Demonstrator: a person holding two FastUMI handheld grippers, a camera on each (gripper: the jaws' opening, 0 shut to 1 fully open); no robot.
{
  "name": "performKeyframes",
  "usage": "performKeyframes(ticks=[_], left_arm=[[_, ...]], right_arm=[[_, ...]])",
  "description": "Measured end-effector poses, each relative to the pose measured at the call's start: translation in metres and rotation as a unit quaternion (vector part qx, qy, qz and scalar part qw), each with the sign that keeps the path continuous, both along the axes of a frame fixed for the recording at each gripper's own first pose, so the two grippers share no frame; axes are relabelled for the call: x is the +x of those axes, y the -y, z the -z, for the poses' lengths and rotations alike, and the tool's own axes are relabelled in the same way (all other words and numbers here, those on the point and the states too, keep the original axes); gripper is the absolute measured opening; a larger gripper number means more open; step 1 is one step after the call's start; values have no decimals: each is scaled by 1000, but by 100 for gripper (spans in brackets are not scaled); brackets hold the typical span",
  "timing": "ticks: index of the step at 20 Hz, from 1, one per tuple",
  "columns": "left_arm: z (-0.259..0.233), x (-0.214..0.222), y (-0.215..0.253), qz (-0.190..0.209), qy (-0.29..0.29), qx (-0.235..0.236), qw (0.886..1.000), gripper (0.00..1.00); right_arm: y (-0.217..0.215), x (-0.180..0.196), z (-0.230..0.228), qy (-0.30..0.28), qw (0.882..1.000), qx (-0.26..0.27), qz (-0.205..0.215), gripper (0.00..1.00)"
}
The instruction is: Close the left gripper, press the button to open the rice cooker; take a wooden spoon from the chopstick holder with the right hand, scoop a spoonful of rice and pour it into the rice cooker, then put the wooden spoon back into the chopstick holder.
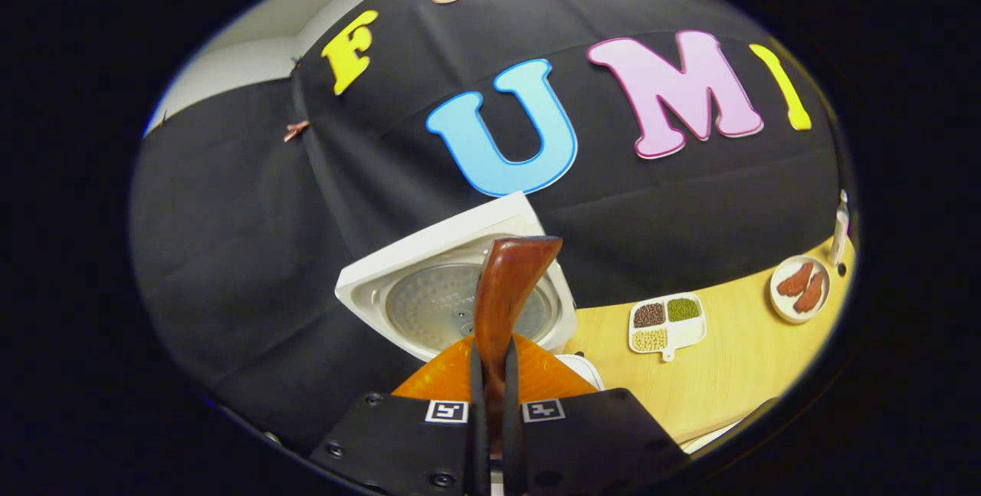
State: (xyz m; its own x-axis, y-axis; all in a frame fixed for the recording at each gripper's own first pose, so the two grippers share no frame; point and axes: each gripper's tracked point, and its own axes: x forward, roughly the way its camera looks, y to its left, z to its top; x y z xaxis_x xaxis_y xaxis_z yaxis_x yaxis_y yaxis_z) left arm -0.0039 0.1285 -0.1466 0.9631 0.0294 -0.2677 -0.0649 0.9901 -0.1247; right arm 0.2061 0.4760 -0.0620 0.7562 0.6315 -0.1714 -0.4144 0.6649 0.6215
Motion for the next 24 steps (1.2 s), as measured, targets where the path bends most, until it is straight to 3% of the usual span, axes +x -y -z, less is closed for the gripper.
performKeyframes(ticks=[4,6,7,9,16,24], left_arm=[[-4,-3,16,9,3,0,1000,94],[-9,-3,24,15,7,6,1000,94],[-11,-3,28,17,10,10,1000,94],[-14,-3,37,23,12,15,1000,94],[-25,-5,68,36,12,24,999,94],[-37,1,109,47,22,32,998,94]], right_arm=[[50,-11,-22,-13,998,52,20,11],[81,-18,-33,-1,998,57,35,11],[98,-23,-35,7,998,55,42,15],[130,-34,-37,16,997,55,56,11],[257,-44,-28,41,992,23,117,11],[381,-45,21,41,985,-39,164,11]])
